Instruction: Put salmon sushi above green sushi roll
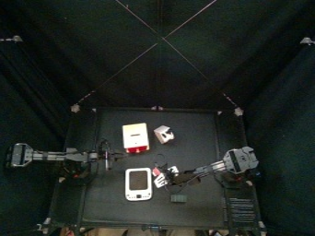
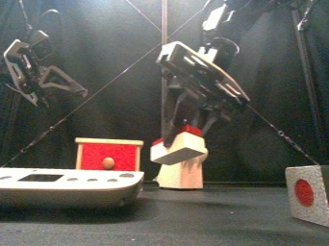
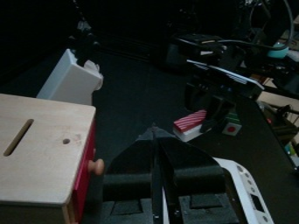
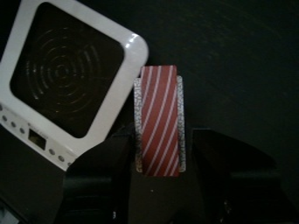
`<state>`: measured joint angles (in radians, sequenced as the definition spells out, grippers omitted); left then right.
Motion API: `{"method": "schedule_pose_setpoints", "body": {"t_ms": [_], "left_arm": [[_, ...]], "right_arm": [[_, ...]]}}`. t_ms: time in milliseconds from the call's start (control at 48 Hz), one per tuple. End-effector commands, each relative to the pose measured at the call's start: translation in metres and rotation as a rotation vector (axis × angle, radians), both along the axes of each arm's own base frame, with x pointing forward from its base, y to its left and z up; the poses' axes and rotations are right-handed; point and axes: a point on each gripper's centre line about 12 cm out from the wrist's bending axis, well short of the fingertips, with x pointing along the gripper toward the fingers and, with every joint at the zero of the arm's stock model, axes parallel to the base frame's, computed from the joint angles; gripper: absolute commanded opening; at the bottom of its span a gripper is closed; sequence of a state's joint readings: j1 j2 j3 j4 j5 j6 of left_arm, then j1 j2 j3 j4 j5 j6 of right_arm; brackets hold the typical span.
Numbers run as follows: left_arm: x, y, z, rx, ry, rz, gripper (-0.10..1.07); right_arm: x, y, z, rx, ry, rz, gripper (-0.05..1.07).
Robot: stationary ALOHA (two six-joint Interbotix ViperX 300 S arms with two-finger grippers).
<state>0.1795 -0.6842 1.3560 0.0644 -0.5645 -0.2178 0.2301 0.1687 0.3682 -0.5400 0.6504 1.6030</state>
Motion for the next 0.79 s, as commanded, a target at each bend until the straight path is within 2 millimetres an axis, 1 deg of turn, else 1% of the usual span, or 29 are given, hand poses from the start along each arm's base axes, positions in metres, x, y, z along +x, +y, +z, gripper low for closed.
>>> {"method": "schedule_pose_setpoints", "body": {"t_ms": [0, 312, 604, 771], "left_arm": [[0.002, 0.0, 0.004, 0.005, -0.015, -0.001, 0.4], [0.001, -0.005, 0.001, -0.033, -0.013, -0.01, 0.4], [0.001, -0.009, 0.0, -0.054, -0.013, -0.022, 0.4], [-0.001, -0.007, -0.003, -0.077, -0.007, -0.003, 0.4]], "right_arm": [[-0.008, 0.003, 0.023, 0.015, -0.066, -0.047, 0.69], [-0.055, 0.017, 0.013, 0.002, -0.043, -0.232, 0.69], [-0.107, 0.017, -0.002, -0.013, -0.004, -0.444, 0.69], [-0.123, 0.022, -0.008, 0.017, -0.024, -0.507, 0.69]]}}
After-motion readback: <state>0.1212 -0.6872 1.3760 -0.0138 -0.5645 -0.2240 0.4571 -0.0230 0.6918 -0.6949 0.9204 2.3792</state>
